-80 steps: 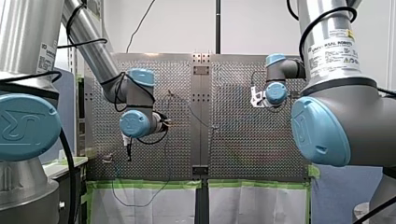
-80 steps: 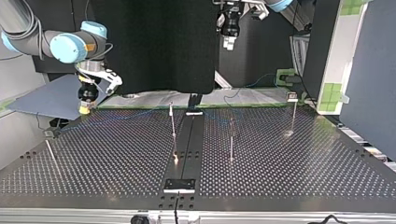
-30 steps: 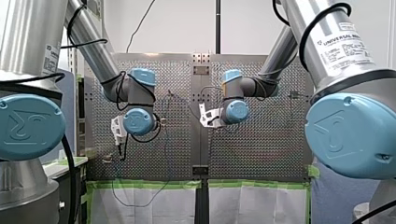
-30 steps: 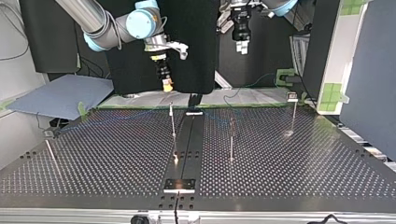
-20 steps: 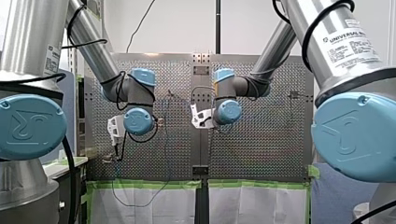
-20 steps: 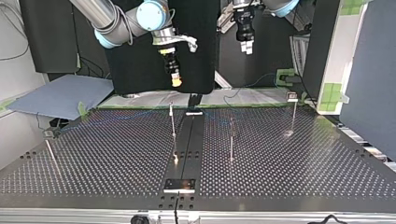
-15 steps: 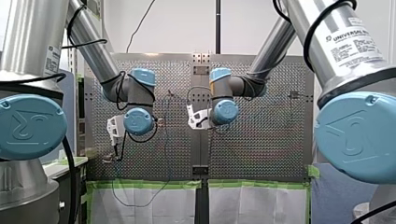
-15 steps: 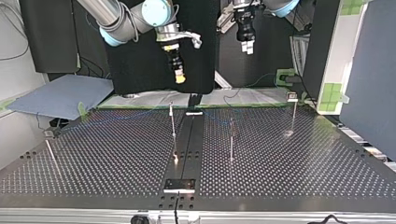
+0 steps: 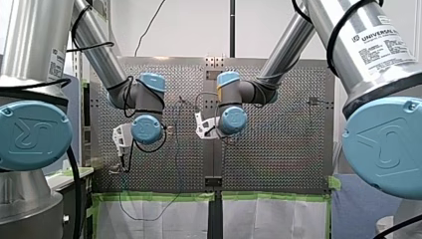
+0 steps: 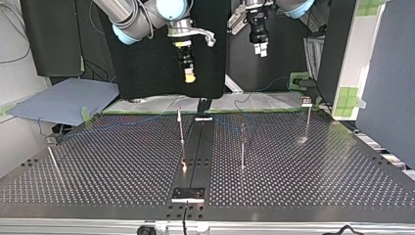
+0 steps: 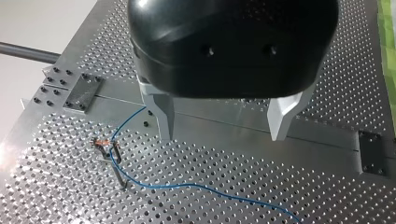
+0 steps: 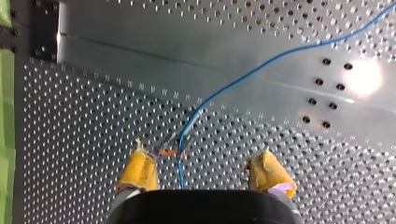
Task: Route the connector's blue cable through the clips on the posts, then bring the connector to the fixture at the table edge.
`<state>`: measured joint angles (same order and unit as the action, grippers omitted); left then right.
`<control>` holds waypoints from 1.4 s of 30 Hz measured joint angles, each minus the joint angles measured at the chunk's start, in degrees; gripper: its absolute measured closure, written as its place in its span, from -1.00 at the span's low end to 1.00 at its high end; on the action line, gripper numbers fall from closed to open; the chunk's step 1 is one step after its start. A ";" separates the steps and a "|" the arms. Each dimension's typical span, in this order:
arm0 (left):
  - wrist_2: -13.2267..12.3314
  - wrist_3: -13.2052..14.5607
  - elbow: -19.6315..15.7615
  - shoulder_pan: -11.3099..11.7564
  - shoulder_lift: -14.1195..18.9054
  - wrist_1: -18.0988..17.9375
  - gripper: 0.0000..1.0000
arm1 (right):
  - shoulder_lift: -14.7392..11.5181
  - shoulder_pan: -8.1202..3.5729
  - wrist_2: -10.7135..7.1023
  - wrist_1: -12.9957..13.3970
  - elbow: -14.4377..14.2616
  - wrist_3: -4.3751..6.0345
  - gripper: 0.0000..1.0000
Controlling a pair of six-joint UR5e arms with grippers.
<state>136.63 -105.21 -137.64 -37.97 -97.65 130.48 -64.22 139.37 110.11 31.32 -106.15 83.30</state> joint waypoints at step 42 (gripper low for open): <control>-0.01 0.01 0.03 0.15 -0.02 -0.04 -1.00 | 0.00 -0.19 1.62 0.15 0.01 -0.05 -0.99</control>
<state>136.62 -105.20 -137.61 -37.82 -97.67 130.44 -64.22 139.18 111.73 31.48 -106.14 83.25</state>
